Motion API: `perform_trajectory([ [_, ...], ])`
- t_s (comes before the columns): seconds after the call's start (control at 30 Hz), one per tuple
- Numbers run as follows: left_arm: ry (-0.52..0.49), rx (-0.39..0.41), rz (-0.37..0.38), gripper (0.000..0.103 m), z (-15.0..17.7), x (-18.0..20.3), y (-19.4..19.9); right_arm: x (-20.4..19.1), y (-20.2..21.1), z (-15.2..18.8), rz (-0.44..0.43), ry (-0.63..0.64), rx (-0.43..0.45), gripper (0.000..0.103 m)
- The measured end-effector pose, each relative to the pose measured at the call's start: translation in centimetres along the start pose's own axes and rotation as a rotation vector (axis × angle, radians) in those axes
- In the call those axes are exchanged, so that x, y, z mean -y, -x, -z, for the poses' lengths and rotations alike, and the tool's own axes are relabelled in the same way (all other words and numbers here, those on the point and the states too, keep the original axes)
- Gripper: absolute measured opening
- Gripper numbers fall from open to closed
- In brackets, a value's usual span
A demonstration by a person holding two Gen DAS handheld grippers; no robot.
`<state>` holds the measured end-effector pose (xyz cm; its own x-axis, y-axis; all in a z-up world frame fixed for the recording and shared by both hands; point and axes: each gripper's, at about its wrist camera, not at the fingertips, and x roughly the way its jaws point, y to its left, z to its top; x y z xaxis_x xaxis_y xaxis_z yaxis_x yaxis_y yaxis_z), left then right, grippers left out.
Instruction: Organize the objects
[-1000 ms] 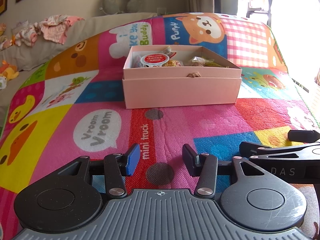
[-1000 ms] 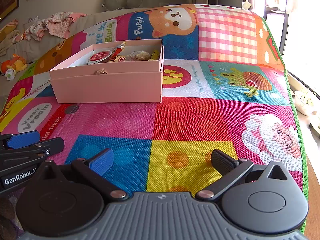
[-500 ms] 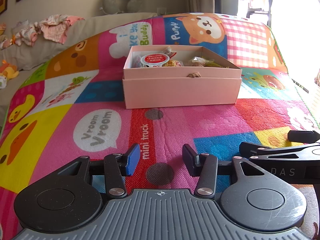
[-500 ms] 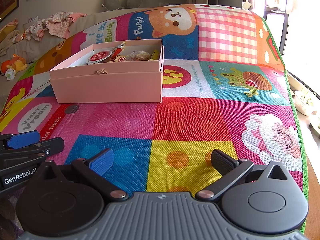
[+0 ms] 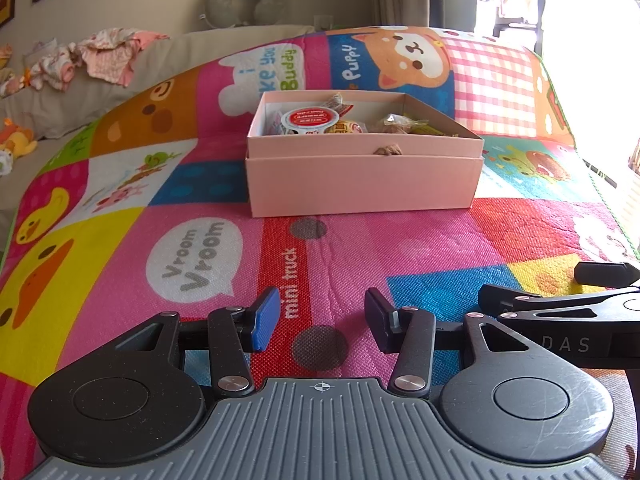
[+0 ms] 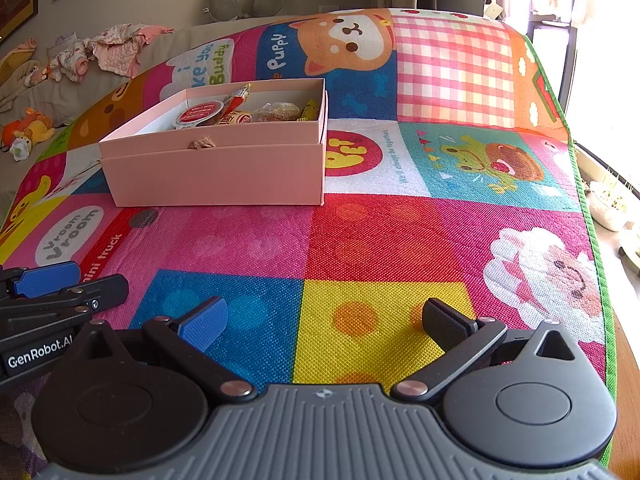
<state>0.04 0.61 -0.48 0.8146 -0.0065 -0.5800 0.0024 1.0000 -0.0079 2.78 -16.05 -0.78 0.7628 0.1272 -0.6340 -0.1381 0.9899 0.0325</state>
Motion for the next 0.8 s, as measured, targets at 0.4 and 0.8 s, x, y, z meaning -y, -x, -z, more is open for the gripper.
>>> perform_trajectory([
  [0.4,0.002,0.000,0.006,0.051,0.03,-0.08,-0.01,0.03,-0.02,0.00,0.000,0.000,0.000,0.103],
  [0.8,-0.007,0.000,0.003,0.051,0.08,0.00,-0.02,0.03,-0.01,0.01,0.000,0.000,0.000,0.103],
])
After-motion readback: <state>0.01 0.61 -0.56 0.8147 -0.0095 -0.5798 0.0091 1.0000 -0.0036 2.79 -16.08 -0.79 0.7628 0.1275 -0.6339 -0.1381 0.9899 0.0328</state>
